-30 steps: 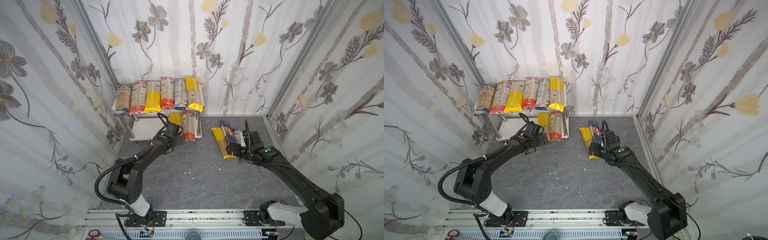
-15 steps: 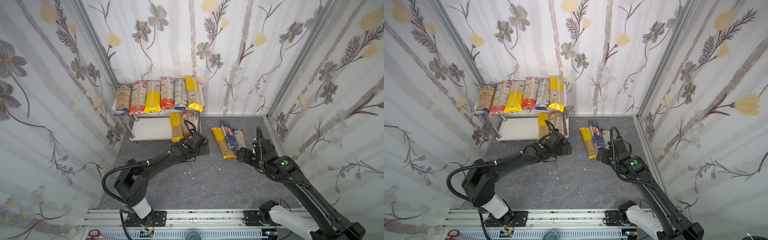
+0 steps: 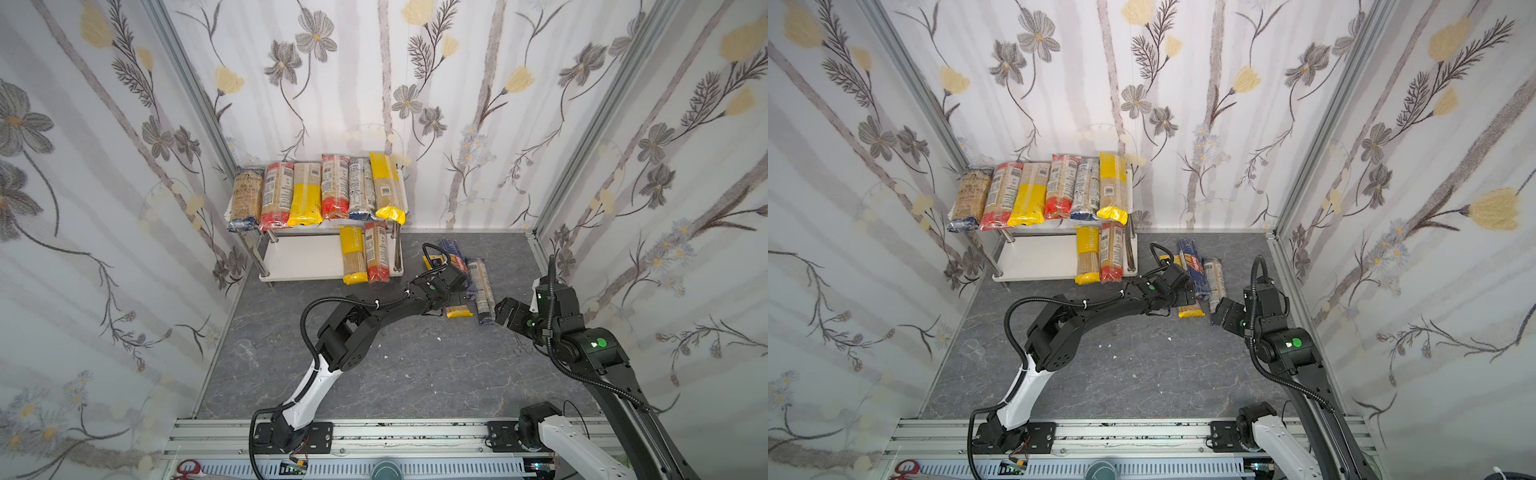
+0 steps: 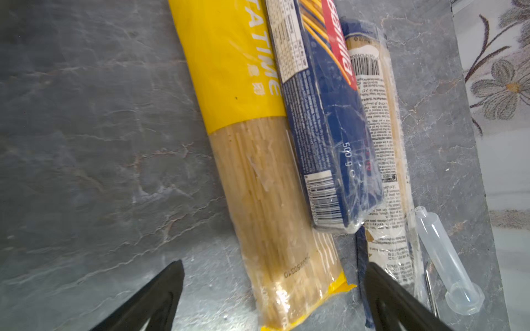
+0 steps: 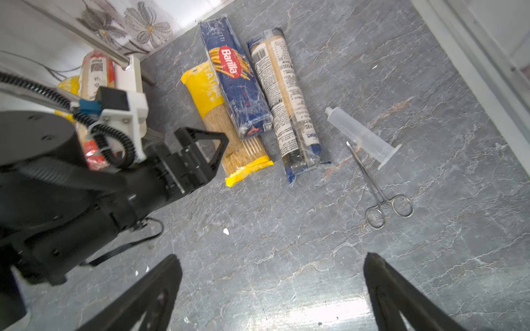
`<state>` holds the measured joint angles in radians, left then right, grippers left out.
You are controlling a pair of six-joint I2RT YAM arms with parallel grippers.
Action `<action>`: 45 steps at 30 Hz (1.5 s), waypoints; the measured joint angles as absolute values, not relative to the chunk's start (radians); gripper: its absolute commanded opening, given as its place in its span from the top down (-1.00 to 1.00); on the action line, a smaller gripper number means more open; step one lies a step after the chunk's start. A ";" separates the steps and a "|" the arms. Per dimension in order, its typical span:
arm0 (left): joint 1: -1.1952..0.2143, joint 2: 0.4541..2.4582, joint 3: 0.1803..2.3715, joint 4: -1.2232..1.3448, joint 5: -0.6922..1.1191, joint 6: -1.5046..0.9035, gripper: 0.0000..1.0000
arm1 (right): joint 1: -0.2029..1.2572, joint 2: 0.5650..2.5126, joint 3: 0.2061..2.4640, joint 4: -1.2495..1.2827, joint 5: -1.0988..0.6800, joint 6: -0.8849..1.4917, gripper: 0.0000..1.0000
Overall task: Arrange pasta packages on shelves
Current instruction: Pick up the pasta bag from the top-center of the table.
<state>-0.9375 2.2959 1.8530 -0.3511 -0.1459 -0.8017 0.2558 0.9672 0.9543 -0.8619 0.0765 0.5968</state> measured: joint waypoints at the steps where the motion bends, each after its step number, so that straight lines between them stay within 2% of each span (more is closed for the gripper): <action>1: -0.946 2.311 1.868 -0.357 -0.151 -0.801 -1.00 | 0.254 0.957 0.945 -0.863 0.077 0.593 -0.99; 24: -1.018 2.595 2.218 -0.533 -0.390 -0.723 -0.99 | 0.221 0.837 0.887 -0.937 0.056 0.576 -0.99; 33: -1.021 2.548 2.109 -0.523 -0.424 -0.714 -0.09 | 0.217 0.806 0.857 -0.944 0.050 0.587 -0.99; 37: -1.022 2.496 2.043 -0.526 -0.411 -0.736 0.17 | 0.216 0.797 0.852 -0.945 0.033 0.586 -0.99; 43: -1.037 2.383 1.912 -0.559 -0.402 -0.749 0.84 | 0.216 0.796 0.852 -0.944 0.023 0.581 -0.99; 45: -1.047 2.341 1.861 -0.572 -0.400 -0.748 0.90 | 0.216 0.797 0.850 -0.943 0.019 0.572 -0.99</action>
<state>-1.0470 2.3409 1.8614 -0.5716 -0.4000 -0.7483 0.2157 0.7971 0.8497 -0.9432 0.0189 0.5724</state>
